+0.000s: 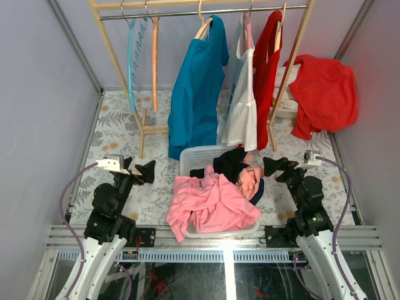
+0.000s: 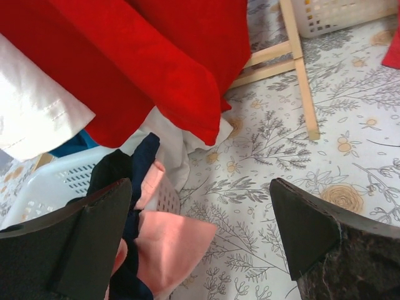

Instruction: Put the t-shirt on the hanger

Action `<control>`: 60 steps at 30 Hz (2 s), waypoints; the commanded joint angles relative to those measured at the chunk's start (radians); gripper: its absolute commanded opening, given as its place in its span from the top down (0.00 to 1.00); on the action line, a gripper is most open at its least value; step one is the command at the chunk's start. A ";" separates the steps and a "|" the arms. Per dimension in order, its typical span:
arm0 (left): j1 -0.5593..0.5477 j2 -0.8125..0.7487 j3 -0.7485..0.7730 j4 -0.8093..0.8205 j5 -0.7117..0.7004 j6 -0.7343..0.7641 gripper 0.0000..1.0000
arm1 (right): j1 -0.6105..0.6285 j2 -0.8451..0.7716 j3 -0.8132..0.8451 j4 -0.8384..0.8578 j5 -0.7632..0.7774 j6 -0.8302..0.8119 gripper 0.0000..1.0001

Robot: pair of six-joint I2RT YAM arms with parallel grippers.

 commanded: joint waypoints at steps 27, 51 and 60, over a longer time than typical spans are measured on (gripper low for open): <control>-0.004 0.048 0.059 0.033 -0.013 -0.044 0.00 | -0.003 0.167 0.187 -0.007 -0.091 -0.064 0.01; -0.006 0.330 0.716 -0.436 0.010 -0.430 0.00 | -0.003 0.351 0.881 -0.681 -0.267 0.126 0.01; -0.006 0.427 0.756 -0.466 0.004 -0.533 0.00 | -0.004 0.396 0.980 -0.698 -0.236 0.124 0.01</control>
